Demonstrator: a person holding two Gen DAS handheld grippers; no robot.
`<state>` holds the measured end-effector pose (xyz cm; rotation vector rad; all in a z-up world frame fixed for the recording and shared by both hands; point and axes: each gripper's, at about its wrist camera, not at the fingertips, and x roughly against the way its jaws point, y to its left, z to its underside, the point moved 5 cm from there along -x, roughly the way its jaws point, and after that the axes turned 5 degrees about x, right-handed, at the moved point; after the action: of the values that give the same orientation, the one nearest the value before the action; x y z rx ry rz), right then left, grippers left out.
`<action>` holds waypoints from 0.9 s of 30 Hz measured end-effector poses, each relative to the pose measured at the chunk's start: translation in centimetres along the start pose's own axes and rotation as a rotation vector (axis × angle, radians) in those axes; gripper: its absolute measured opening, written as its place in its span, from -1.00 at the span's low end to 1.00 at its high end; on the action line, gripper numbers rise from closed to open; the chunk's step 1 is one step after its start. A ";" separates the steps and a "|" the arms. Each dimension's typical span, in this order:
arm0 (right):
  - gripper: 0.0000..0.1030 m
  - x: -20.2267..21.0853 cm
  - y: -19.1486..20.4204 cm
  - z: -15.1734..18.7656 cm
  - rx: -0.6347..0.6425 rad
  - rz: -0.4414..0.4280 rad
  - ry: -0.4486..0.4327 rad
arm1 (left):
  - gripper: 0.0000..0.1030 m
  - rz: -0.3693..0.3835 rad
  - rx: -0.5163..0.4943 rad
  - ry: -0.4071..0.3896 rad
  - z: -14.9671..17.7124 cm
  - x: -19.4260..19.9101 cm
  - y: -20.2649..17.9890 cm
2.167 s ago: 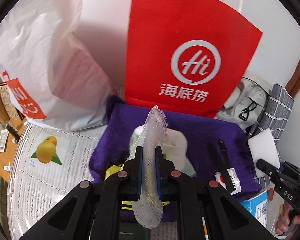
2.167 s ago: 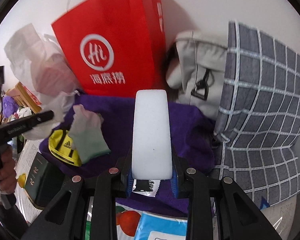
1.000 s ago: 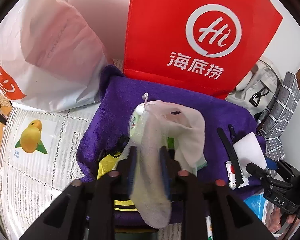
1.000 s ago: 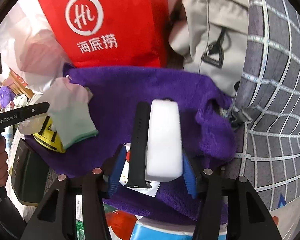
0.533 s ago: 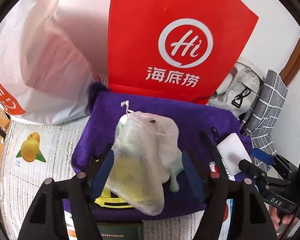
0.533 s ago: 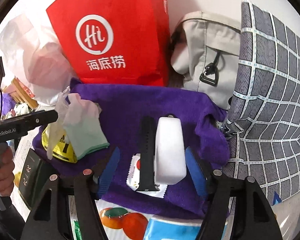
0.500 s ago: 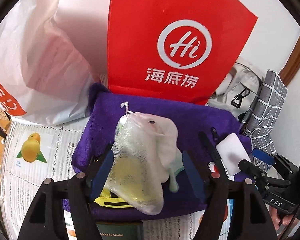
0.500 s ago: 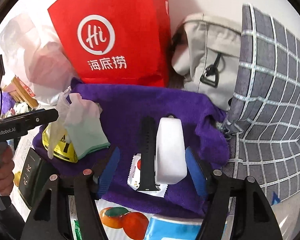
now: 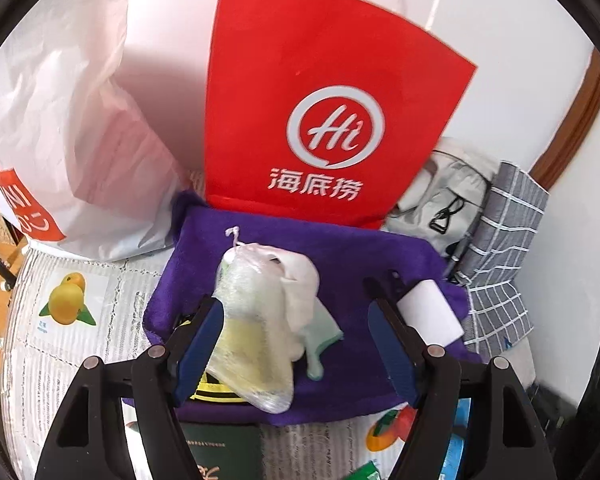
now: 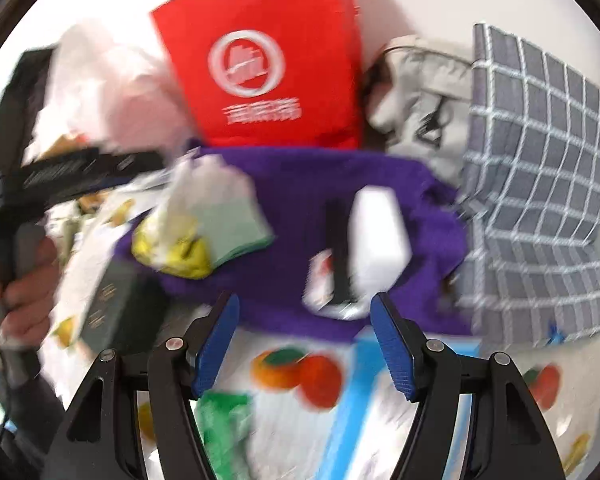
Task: Organize soft objects
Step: 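Withdraw both grippers and grasp the green snack packet with the right gripper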
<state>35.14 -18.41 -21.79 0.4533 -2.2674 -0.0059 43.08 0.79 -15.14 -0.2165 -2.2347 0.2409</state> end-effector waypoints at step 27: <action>-0.53 -4.1 7.3 12.2 0.074 0.120 0.103 | 0.47 0.092 -0.064 -0.104 -0.3 6.6 -2.2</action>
<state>26.45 -11.93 -31.89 0.3480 -2.1948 0.1598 39.08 0.21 -9.49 -0.3482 -2.3404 0.2352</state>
